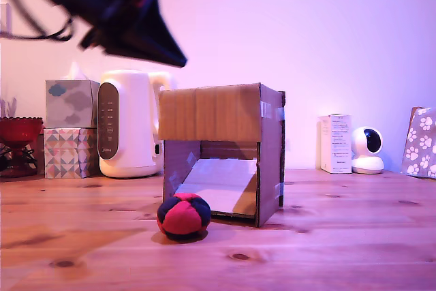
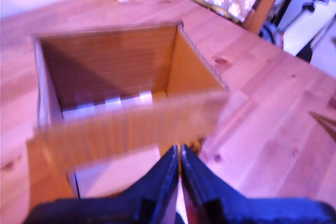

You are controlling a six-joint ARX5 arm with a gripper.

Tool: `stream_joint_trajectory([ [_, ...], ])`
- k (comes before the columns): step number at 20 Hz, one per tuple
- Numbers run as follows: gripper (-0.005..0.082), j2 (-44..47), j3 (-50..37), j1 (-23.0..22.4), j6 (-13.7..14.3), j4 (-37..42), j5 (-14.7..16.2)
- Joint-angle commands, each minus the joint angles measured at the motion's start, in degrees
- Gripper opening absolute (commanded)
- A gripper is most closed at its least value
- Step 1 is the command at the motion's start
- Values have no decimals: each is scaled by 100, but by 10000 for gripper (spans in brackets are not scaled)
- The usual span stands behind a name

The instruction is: Drop the footbag into the cardboard dice tower

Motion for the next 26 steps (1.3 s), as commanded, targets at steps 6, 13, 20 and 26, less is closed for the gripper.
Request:
stream_joint_trajectory([
  [6, -4, -496, -1504, 11, -223, 656, 13],
  [13, -17, -850, -2450, 11, -422, 981, -7],
  [20, 191, -651, -2448, -22, -407, 1508, -9],
  [26, 738, -83, -2446, -28, -413, 2334, -48],
])
